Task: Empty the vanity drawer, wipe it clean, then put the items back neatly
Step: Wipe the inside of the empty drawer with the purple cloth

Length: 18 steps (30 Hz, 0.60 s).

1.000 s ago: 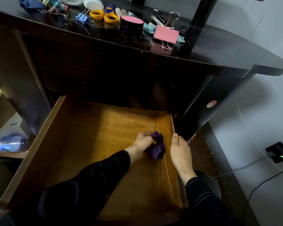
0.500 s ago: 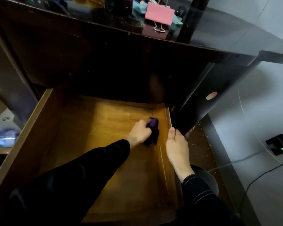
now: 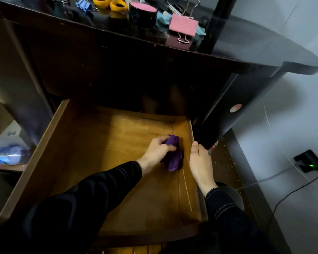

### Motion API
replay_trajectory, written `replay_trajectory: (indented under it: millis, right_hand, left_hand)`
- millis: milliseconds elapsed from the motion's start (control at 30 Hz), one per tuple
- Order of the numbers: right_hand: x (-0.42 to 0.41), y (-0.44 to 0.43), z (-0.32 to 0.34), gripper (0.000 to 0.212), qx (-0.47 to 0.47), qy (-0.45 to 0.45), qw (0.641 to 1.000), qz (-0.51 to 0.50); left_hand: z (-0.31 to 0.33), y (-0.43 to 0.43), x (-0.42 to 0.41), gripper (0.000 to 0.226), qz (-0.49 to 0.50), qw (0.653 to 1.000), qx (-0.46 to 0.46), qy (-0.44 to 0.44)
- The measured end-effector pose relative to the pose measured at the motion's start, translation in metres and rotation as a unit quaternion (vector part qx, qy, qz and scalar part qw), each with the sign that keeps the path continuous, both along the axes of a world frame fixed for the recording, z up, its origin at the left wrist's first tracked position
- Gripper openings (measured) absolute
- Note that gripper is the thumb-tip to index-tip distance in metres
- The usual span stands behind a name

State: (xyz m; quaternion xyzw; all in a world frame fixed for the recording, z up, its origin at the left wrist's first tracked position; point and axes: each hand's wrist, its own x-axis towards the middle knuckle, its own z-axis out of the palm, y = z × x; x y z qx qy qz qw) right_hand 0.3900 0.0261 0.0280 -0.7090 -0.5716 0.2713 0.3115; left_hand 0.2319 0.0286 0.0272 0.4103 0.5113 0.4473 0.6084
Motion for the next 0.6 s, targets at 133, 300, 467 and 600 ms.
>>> replay_trajectory:
  millis: [133, 300, 467, 600]
  right_hand:
    - [0.001, 0.000, -0.001, 0.049, 0.004, 0.011, 1.000, -0.001]
    - [0.001, 0.001, -0.001, 0.050, -0.003, 0.024, 1.000, -0.008]
    - [0.002, 0.001, -0.002, 0.054, -0.005, 0.017, 1.000, -0.004]
    - [0.002, 0.002, -0.002, 0.053, 0.000, 0.027, 1.000, -0.006]
  left_hand:
    - [-0.003, -0.015, 0.011, 0.028, -0.077, 0.983, 0.119, 0.120]
    - [-0.009, -0.018, 0.010, 0.028, -0.076, 0.959, 0.215, 0.170]
    - [-0.025, -0.023, 0.002, 0.027, -0.177, 0.914, 0.192, 0.311]
    - [-0.005, -0.017, 0.004, 0.029, -0.081, 0.945, 0.238, 0.211]
